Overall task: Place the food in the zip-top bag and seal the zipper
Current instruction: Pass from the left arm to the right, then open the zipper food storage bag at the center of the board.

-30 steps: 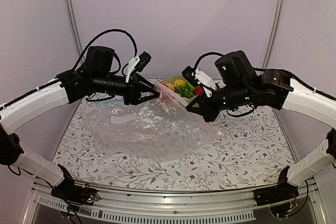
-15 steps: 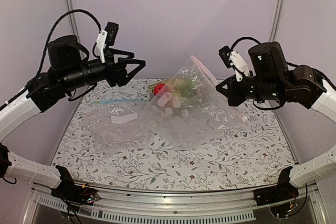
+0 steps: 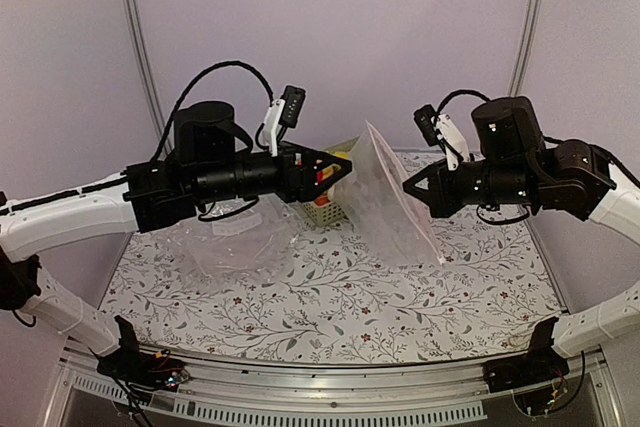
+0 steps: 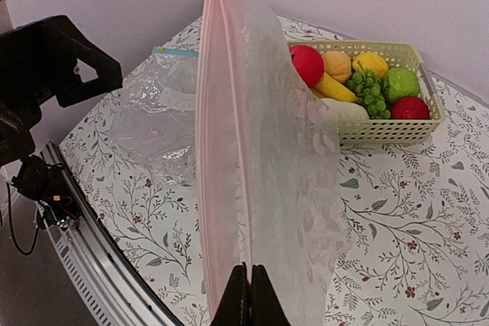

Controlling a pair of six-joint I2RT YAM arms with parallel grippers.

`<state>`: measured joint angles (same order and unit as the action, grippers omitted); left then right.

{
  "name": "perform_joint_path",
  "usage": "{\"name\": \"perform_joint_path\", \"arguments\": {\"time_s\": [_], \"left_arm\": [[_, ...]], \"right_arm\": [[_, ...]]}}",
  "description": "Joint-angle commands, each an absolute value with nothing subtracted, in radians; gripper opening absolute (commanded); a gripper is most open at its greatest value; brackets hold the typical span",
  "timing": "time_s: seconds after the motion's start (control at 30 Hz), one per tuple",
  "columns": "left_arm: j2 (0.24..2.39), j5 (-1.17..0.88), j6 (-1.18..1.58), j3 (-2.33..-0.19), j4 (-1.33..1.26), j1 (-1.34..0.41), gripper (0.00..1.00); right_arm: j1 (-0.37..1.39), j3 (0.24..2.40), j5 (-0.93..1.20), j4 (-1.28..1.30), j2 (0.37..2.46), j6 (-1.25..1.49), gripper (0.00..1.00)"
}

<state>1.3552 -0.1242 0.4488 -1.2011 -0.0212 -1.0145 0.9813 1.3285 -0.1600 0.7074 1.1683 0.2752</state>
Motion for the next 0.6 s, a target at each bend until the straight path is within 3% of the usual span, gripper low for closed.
{"name": "perform_joint_path", "arguments": {"time_s": [0.0,0.13,0.33,0.57], "left_arm": [[1.362,-0.156,0.583,-1.150,-0.199,-1.035,0.68],[1.383,-0.170,0.642,-1.108,-0.270,-1.041,0.72],[1.414,-0.120,0.647,-1.129,-0.173,-1.046,0.73],[1.437,-0.117,0.707,-1.105,-0.193,-1.046,0.63]], "right_arm": [[0.977,1.272,-0.051,0.587,1.189,0.345,0.00],[0.978,1.261,-0.022,0.541,1.223,0.355,0.00],[0.978,1.253,-0.015,0.493,1.258,0.374,0.00],[0.978,1.250,-0.012,0.475,1.279,0.387,0.00]]}}
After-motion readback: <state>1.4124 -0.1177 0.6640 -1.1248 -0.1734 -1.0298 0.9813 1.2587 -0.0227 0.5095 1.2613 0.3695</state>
